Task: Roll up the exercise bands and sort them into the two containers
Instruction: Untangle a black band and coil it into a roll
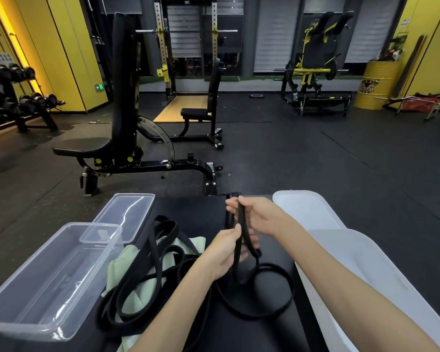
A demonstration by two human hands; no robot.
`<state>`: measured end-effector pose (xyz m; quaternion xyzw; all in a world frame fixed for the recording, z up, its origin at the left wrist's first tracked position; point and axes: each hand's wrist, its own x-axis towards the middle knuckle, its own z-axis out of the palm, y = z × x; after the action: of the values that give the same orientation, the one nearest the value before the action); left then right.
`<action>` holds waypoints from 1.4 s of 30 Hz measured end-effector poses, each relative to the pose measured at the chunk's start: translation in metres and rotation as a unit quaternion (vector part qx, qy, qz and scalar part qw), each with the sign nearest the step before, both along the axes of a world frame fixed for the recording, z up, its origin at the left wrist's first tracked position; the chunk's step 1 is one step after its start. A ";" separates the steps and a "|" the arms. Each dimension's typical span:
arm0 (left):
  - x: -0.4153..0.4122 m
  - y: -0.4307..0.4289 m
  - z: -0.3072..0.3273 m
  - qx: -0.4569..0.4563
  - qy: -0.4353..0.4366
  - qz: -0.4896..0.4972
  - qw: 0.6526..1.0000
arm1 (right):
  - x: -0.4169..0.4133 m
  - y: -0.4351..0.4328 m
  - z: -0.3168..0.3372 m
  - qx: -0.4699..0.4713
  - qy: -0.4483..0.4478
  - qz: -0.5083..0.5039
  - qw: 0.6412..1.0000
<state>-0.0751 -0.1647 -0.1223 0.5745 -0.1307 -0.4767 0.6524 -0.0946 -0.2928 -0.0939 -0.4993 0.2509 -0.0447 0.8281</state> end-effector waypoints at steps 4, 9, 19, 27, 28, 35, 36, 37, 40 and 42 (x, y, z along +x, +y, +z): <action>-0.001 0.000 0.004 -0.030 -0.023 0.032 0.999 | -0.010 0.008 0.006 -0.020 0.004 0.017 1.000; 0.000 -0.001 0.003 -0.026 -0.079 0.048 0.995 | -0.019 0.017 0.008 -0.101 0.055 0.073 0.991; -0.004 0.007 0.009 -0.038 -0.069 0.044 0.996 | -0.029 0.024 0.007 -0.123 0.052 0.082 0.988; -0.011 0.012 0.006 -0.044 -0.152 0.034 0.987 | -0.033 0.024 0.015 -0.089 0.002 0.046 0.995; -0.010 0.011 0.007 -0.046 -0.156 0.045 0.986 | -0.036 0.025 0.014 -0.111 0.017 0.068 0.991; -0.016 0.026 -0.002 -0.053 -0.174 -0.013 0.983 | -0.026 0.021 0.022 -0.038 -0.028 0.023 0.999; -0.015 0.027 -0.001 -0.055 -0.184 -0.003 0.981 | -0.028 0.022 0.021 -0.042 -0.022 0.033 0.998; -0.013 0.028 0.001 -0.055 -0.197 0.008 0.979 | -0.032 0.024 0.020 -0.061 -0.007 0.057 0.996; -0.009 0.027 0.003 -0.047 -0.222 0.030 0.973 | -0.042 0.031 0.018 -0.122 0.026 0.129 0.984; -0.011 0.028 0.001 -0.052 -0.209 0.012 0.976 | -0.041 0.031 0.021 -0.106 0.010 0.092 0.990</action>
<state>-0.0865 -0.1364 -0.1211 0.6285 -0.2818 -0.3302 0.6454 -0.1355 -0.2620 -0.0726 -0.6058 0.2061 0.0097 0.7684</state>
